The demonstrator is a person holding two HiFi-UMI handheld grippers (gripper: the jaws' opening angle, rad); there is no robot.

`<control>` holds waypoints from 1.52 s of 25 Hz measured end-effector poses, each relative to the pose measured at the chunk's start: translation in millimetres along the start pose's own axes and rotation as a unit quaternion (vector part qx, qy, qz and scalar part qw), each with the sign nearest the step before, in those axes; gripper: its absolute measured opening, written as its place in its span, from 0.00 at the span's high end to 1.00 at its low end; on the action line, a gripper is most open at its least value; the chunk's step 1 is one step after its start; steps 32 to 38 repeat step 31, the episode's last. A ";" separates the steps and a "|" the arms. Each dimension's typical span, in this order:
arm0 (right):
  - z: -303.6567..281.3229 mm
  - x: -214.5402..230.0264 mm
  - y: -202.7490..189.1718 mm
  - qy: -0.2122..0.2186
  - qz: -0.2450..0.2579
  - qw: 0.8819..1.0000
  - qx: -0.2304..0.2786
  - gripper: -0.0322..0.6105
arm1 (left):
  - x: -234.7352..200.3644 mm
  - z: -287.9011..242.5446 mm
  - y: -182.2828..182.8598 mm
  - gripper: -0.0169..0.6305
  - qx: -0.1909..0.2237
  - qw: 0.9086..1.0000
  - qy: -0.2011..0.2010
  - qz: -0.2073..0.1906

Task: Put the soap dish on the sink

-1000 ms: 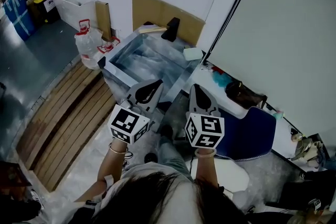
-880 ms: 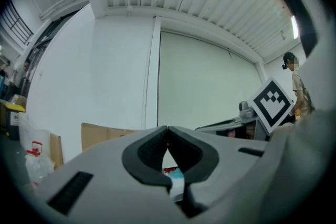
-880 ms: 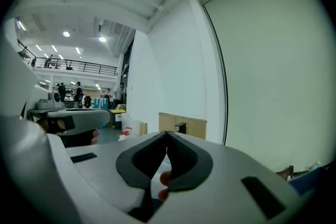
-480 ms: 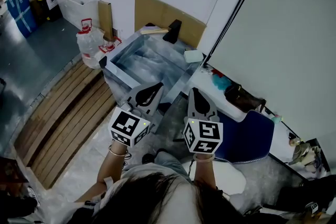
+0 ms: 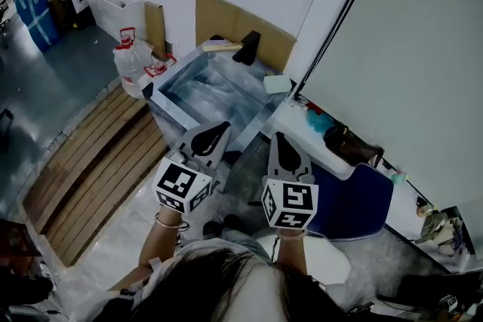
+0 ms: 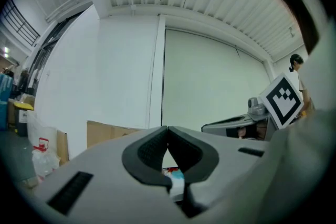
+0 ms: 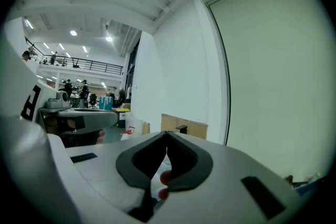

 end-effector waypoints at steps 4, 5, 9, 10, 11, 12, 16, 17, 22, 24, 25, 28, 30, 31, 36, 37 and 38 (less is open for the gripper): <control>2.4 8.4 -1.8 0.005 0.000 1.000 -0.001 0.91 | 4.1 -7.4 -3.4 0.96 -0.008 1.000 0.008 0.006; 2.3 10.4 -2.6 0.007 0.000 1.000 -0.002 0.91 | 5.2 -9.2 -4.6 0.96 -0.011 1.000 0.010 0.005; -1.2 19.3 -2.2 0.016 0.001 1.000 -0.002 0.91 | 8.9 -17.5 -5.3 0.96 -0.018 1.000 0.016 -0.001; -2.8 21.0 -0.7 0.019 0.001 1.000 -0.001 0.91 | 9.0 -19.5 -4.4 0.96 -0.018 1.000 0.017 -0.003; -4.8 22.1 0.9 0.021 0.002 1.000 0.000 0.91 | 8.4 -21.4 -3.3 0.96 -0.018 1.000 0.019 -0.004; -7.1 22.7 2.1 0.024 0.004 1.000 0.001 0.91 | 7.4 -23.0 -2.3 0.96 -0.018 1.000 0.020 -0.005; -16.3 22.8 0.4 0.030 0.006 1.000 -0.003 0.91 | 4.0 -25.7 -3.0 0.96 -0.020 0.999 0.024 -0.009; -18.4 22.5 -0.5 0.031 0.007 0.999 -0.004 0.91 | 3.3 -26.0 -3.9 0.96 -0.021 0.999 0.024 -0.009; -25.3 19.5 -2.6 0.034 0.009 0.999 -0.008 0.91 | -0.4 -28.0 -7.4 0.96 -0.027 0.999 0.023 -0.006; -26.3 18.0 -3.5 0.035 0.008 0.999 -0.010 0.91 | -1.7 -28.4 -8.0 0.96 -0.027 0.999 0.021 -0.005; -27.1 17.1 -3.9 0.035 0.008 0.999 -0.010 0.91 | -2.8 -28.8 -8.2 0.96 -0.027 0.999 0.021 -0.004; -30.5 16.0 -5.5 0.035 0.008 0.999 -0.011 0.91 | -6.6 -30.8 -8.8 0.96 -0.026 0.999 0.021 -0.003; -32.3 16.2 -6.9 0.034 0.006 0.999 -0.012 0.91 | -8.2 -31.8 -9.9 0.96 -0.026 0.999 0.020 -0.001; -33.1 16.3 -7.6 0.034 0.005 0.999 -0.013 0.91 | -8.8 -32.2 -10.6 0.96 -0.026 0.999 0.020 0.000; -33.1 16.3 -7.6 0.034 0.005 0.999 -0.013 0.91 | -8.8 -32.2 -10.6 0.96 -0.026 0.999 0.020 0.000; -33.1 16.3 -7.6 0.034 0.005 0.999 -0.013 0.91 | -8.8 -32.2 -10.6 0.96 -0.026 0.999 0.020 0.000; -33.1 16.3 -7.6 0.034 0.005 0.999 -0.013 0.91 | -8.8 -32.2 -10.6 0.96 -0.026 0.999 0.020 0.000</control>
Point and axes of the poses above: the fingertips, and each gripper's own axes: z backward along the fingers, x to its right, y out of its top, the point moved 1 cm from there along z, backward along the fingers
